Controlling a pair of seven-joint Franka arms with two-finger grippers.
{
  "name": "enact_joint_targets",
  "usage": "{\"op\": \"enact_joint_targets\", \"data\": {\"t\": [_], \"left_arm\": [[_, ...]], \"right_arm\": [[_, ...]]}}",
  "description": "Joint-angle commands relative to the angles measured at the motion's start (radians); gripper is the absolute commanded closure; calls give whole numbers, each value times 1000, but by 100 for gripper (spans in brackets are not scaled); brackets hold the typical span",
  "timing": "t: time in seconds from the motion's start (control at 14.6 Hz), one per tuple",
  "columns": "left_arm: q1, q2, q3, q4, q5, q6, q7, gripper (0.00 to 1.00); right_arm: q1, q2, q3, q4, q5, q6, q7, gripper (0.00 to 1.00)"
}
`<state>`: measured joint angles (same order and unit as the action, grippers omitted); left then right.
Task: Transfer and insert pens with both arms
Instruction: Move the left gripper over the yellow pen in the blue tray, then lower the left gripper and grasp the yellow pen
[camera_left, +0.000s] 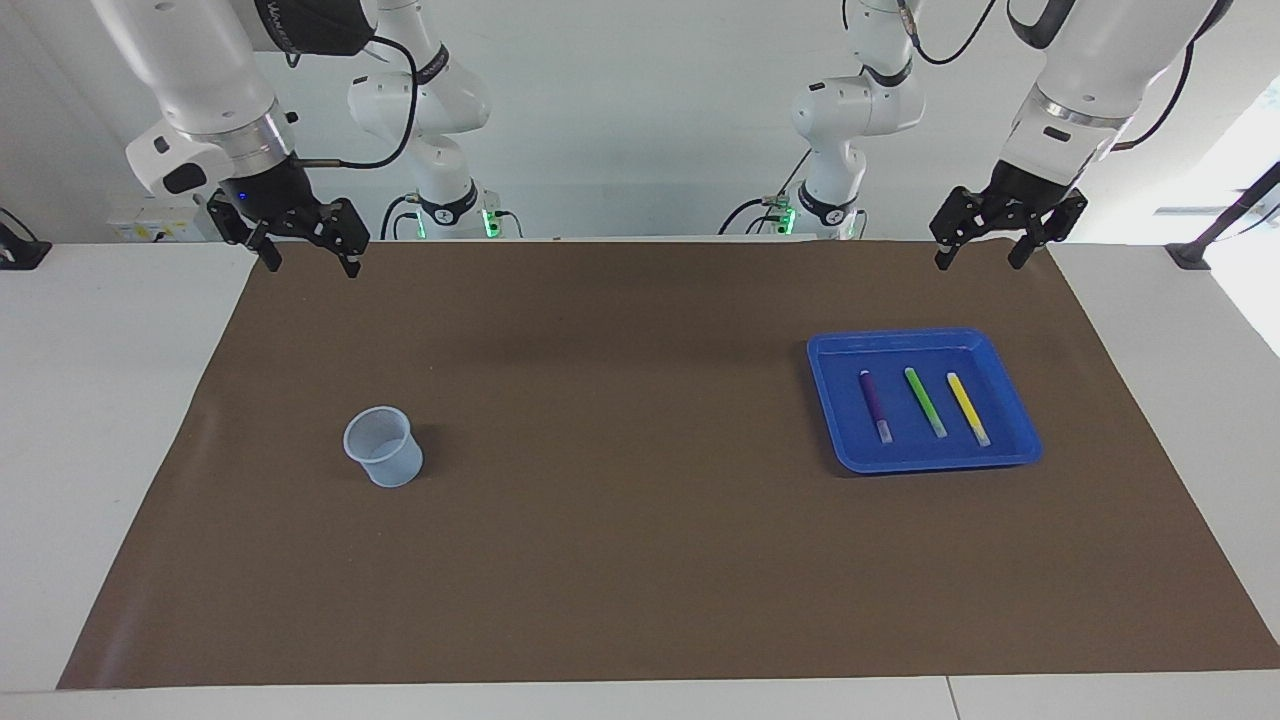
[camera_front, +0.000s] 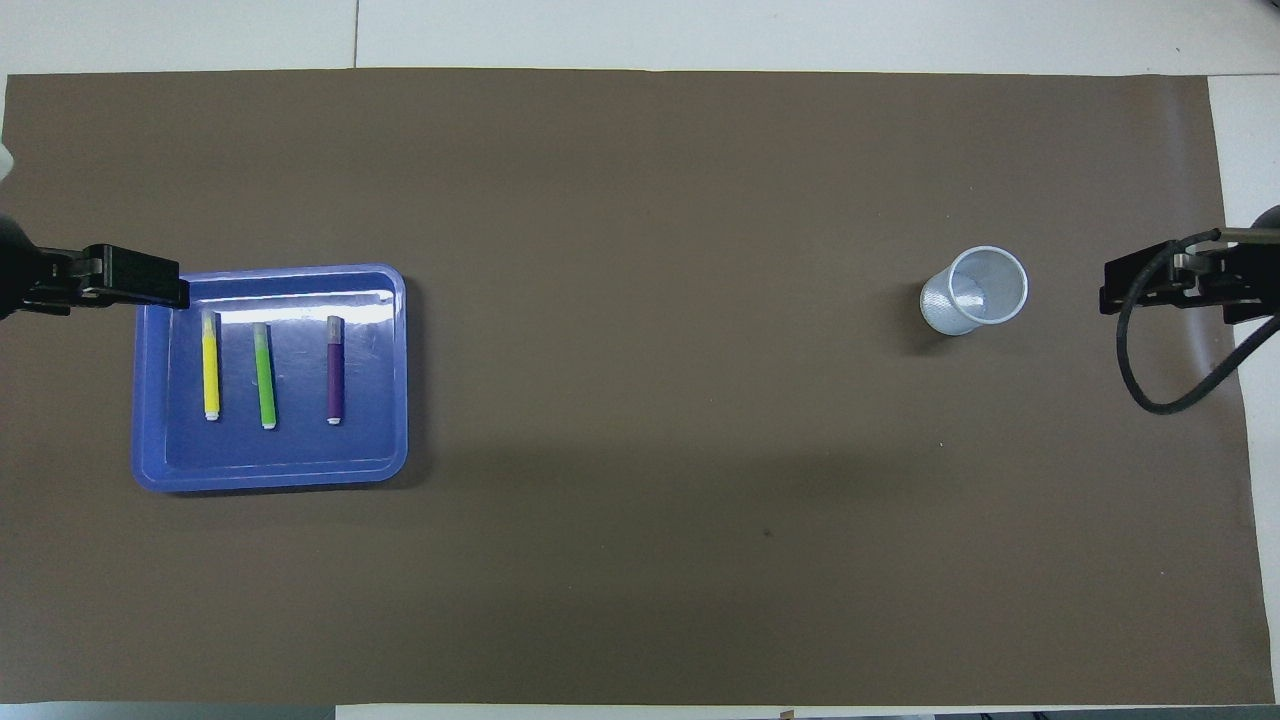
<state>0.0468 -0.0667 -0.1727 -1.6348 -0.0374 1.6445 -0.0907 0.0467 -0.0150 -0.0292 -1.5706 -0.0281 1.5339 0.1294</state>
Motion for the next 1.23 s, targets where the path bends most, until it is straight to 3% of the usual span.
{"op": "enact_joint_targets", "data": {"t": [0.0,0.27,0.75,1.16], "left_arm": [[5,-24,12,-76,-12,58,8,0],[85,42,13,-152,-12,112,141,0],[237,223,15,-295,-10,361,367,0],[251,284,16,-361,-10,440,371,1]], "right_arm": [[-10,0,3,0,8,-11,-14,0],[-10,0,3,0,8,-11,-14,0],[-10,0,3,0,8,-11,-14,0],[-10,0,3,0,8,-11,-14,0]]}}
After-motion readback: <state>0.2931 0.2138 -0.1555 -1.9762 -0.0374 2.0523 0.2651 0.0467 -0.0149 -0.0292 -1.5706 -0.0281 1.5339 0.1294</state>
